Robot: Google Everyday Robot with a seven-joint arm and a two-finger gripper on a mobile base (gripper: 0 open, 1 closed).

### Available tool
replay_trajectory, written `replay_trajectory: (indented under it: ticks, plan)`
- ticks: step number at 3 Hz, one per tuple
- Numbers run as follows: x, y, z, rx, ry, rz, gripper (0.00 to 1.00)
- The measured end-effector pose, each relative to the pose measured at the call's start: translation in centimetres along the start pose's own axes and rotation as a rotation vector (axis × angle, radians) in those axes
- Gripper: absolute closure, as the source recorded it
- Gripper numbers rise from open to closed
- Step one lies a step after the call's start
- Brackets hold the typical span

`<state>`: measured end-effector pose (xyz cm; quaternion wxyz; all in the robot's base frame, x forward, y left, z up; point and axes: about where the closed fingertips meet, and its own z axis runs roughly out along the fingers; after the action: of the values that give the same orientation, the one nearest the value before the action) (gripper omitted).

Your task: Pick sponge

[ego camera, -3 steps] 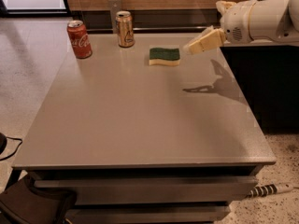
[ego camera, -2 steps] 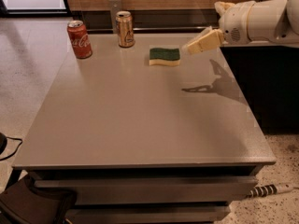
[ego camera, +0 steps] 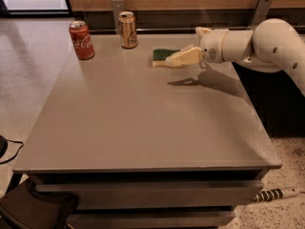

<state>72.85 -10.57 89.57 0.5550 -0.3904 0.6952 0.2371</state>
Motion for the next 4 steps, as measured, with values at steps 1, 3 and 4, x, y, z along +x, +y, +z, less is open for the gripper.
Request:
replay_trajectory:
  ticks: [1,3,4]
  plan:
    - [1.6,-0.2,3.0,-0.025,-0.042,0.058,0.00]
    - [6.3,0.0,4.6,0.002,-0.002,0.129,0.00]
    - [6.4,0.3,5.0,-0.004,-0.002,0.129,0.23]
